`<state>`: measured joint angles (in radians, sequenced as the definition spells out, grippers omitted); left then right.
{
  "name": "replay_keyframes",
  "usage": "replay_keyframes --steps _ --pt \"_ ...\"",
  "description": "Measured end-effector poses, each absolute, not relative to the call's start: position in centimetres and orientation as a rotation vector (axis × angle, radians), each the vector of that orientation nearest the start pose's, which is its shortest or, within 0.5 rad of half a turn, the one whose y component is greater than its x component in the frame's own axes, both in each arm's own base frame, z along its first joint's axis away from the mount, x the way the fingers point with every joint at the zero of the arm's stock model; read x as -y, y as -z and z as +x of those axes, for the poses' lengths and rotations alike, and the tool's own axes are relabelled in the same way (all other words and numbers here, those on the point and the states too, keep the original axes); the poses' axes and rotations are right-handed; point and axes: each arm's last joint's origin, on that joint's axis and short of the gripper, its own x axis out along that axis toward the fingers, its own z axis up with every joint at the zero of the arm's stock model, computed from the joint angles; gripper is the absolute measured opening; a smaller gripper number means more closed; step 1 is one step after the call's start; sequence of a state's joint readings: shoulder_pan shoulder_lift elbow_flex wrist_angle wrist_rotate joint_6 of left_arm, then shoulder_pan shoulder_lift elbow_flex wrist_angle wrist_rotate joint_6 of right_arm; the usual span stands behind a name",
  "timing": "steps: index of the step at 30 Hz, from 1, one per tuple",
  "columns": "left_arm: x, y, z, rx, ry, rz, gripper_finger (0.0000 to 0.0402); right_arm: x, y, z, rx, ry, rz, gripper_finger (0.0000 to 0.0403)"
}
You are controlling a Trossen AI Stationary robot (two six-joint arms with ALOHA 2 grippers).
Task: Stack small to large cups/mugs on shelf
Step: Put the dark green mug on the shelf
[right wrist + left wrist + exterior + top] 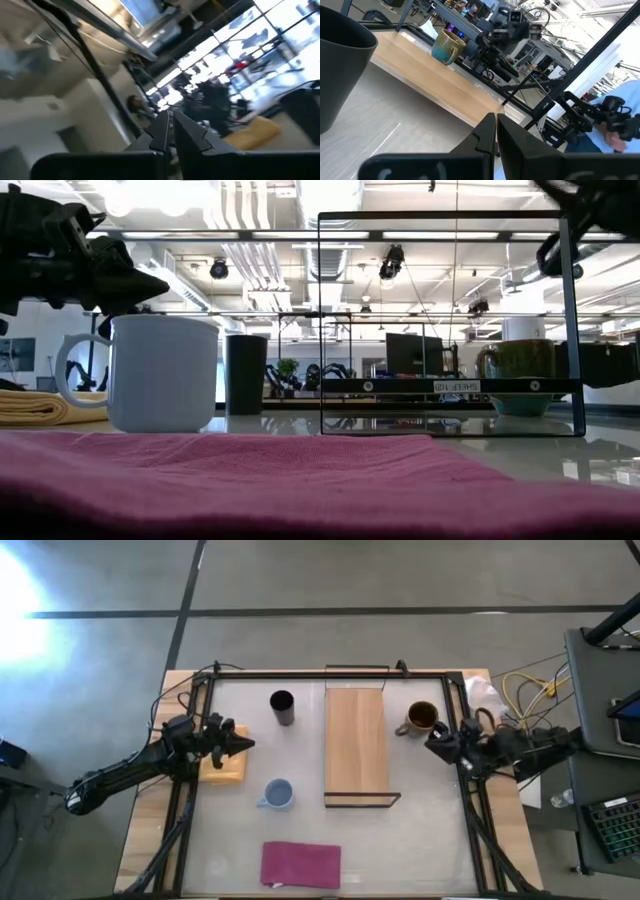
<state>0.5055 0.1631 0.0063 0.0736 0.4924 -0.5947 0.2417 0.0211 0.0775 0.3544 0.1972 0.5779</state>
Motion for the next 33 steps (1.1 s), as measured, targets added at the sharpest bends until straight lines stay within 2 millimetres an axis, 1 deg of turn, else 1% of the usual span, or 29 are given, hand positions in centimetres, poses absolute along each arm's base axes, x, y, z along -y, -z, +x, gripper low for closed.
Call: replay_keyframes --steps 3,5,6,8,10,13,15,18,20,22,24,26,29,33 --pt "-3.8 -16.0 9.7 -0.067 -0.034 -0.634 0.0002 -1.6 -23.9 8.3 0.358 -0.25 0.794 0.0018" --pt "-3.8 -16.0 9.7 -0.067 -0.034 -0.634 0.0002 -1.9 -25.1 8.6 0.284 -0.301 0.807 0.0018" --pt "-3.8 -16.0 9.7 -0.067 -0.034 -0.634 0.0002 -2.0 -25.8 9.0 0.236 -0.302 0.76 0.0018" --pt "-3.8 -16.0 9.7 -0.067 -0.034 -0.634 0.0002 -2.3 -27.0 10.2 0.134 -0.257 0.593 0.0018" --pt "-3.8 -16.0 9.7 -0.067 -0.034 -0.634 0.0002 -2.6 -28.0 11.7 -0.037 -0.207 0.445 0.0018" --pt "-3.8 -16.0 9.7 -0.067 -0.034 -0.634 0.0002 -2.9 -29.6 13.2 -0.297 -0.149 0.376 0.0018" --pt "-3.8 -16.0 9.7 -0.067 -0.034 -0.634 0.0002 -3.0 -30.8 14.3 -0.366 -0.084 0.317 0.0018" --pt "-3.8 -16.0 9.7 -0.067 -0.034 -0.634 0.0002 -3.1 -32.7 16.6 -0.363 0.043 0.288 0.0018" --pt "-3.8 -16.0 9.7 -0.067 -0.034 -0.634 0.0002 -3.2 -34.2 18.5 -0.29 0.127 0.264 0.0018" --pt "-3.8 -16.0 9.7 -0.067 -0.034 -0.634 0.0002 -2.9 -35.9 20.8 -0.218 0.242 0.252 0.0018" --pt "-3.8 -16.0 9.7 -0.067 -0.035 -0.634 0.0002 -2.2 -37.2 23.5 -0.217 0.316 0.224 0.0018" --pt "-3.8 -16.0 9.7 -0.067 -0.035 -0.634 0.0002 -1.3 -38.1 26.1 -0.262 0.333 0.216 0.0018" --pt "-3.8 -16.0 9.7 -0.067 -0.034 -0.634 0.0002 0.6 -38.8 29.4 -0.354 0.422 0.325 0.0018" --pt "-3.8 -16.0 9.7 -0.067 -0.034 -0.634 0.0002 3.5 -37.7 32.0 -0.59 0.584 0.418 0.0018"
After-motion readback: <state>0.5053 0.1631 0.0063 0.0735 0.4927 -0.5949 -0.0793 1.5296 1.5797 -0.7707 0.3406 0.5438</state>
